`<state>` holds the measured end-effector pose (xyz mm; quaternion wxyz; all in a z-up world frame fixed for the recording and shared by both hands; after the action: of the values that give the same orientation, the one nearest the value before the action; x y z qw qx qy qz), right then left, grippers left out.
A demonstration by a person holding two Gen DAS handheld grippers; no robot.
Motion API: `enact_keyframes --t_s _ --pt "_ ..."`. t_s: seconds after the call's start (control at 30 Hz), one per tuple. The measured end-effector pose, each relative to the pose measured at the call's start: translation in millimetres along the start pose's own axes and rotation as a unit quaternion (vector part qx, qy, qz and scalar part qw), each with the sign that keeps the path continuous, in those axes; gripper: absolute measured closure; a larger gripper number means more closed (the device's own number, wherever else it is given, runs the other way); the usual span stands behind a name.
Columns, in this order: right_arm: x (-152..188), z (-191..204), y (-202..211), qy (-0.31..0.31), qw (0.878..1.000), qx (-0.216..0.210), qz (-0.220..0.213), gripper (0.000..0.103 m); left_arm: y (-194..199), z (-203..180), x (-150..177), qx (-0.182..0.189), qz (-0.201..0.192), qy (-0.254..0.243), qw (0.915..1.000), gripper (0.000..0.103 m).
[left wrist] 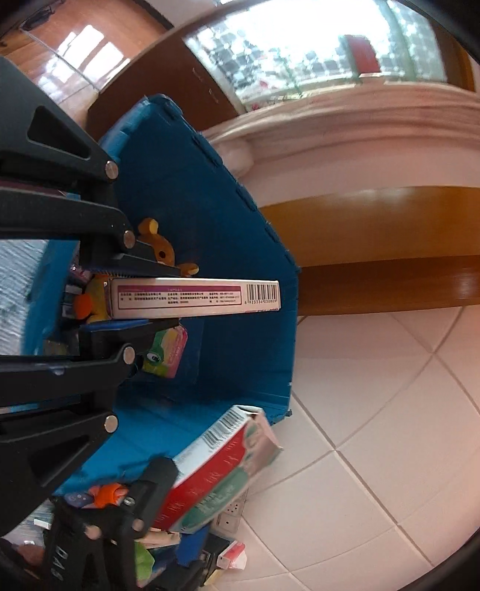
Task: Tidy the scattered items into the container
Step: 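Open the left tool over the crate while the right tool releases the medicine box inside, then withdraw both tools from the crate back toward the cluttered pile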
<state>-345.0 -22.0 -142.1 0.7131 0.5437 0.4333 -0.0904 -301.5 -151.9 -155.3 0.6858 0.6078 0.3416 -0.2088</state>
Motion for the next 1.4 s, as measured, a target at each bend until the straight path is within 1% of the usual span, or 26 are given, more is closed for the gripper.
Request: enact_keyframes --t_s 0.13,0.3,0.33,0.37,0.43,0.47,0.5,0.57,0.6,0.63,0.67,0.73,0.8,0.9,0.93,0.97,1.0,1.4 --pt "4 -1 -17 -0.010 0.999 0.026 0.018 0.020 -21 8 -11 0.011 0.006 -0.008 0.9999 0.085" --pt "6 7 -35 -0.016 0.998 0.046 0.039 0.020 -44 24 -17 0.042 0.027 -0.007 0.9987 0.085" --pt "6 9 -38 -0.016 0.998 0.048 0.041 0.020 -47 26 -16 0.045 0.032 -0.007 0.9985 0.084" --pt "6 10 -40 -0.016 0.998 0.050 0.043 0.020 -49 27 -16 0.046 0.035 -0.007 0.9983 0.081" --pt "6 11 -43 -0.017 0.997 0.054 0.046 0.020 -53 32 -17 0.040 0.035 -0.008 0.9985 0.067" --pt "6 11 -44 -0.018 0.997 0.056 0.046 0.019 -50 32 -16 0.035 0.032 -0.008 0.9988 0.054" --pt "6 11 -45 -0.019 0.997 0.059 0.047 0.019 -47 35 -18 0.028 0.021 -0.005 0.9994 0.038" --pt "6 12 -46 -0.020 0.997 0.064 0.047 0.019 -39 42 -22 0.020 -0.003 0.003 0.9998 0.022" --pt "6 13 -47 -0.020 0.997 0.065 0.047 0.019 -36 44 -23 0.020 -0.013 0.005 0.9997 0.018" --pt "6 13 -47 -0.020 0.997 0.066 0.047 0.019 -32 46 -24 0.021 -0.019 0.007 0.9996 0.016" --pt "6 14 -47 -0.020 0.996 0.068 0.049 0.019 -31 48 -24 0.023 -0.020 0.008 0.9995 0.013" --pt "7 14 -48 -0.020 0.996 0.070 0.049 0.018 -30 51 -25 0.027 -0.024 0.011 0.9993 0.010" --pt "8 12 -46 -0.023 0.996 0.071 0.047 0.017 -31 58 -24 0.025 -0.030 0.013 0.9991 0.003" --pt "10 10 -43 -0.028 0.996 0.075 0.044 0.012 -25 53 -24 0.023 -0.038 0.011 0.9990 0.000" --pt "10 8 -42 -0.029 0.996 0.076 0.044 0.009 -25 52 -25 0.024 -0.037 0.011 0.9990 0.000" --pt "11 7 -41 -0.030 0.995 0.078 0.044 0.002 -23 51 -26 0.025 -0.035 0.011 0.9990 0.000" --pt "12 6 -39 -0.031 0.995 0.081 0.043 0.000 -23 50 -26 0.026 -0.033 0.011 0.9991 0.000" --pt "17 2 -24 -0.041 0.995 0.087 0.033 0.000 -12 45 -14 0.025 -0.027 0.016 0.9992 0.000"
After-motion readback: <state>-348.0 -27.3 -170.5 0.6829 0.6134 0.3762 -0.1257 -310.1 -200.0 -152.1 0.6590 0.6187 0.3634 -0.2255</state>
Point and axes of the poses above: each gripper's, at about its wrist camera, not at the fingertips, and y roughly against the way its jaws point, z to its left, x to its underside, the point moved 10 cm from there along -y, roughly the way its jaws point, and after that the axes turned 11 degrees about z, right-handed, at the moved point
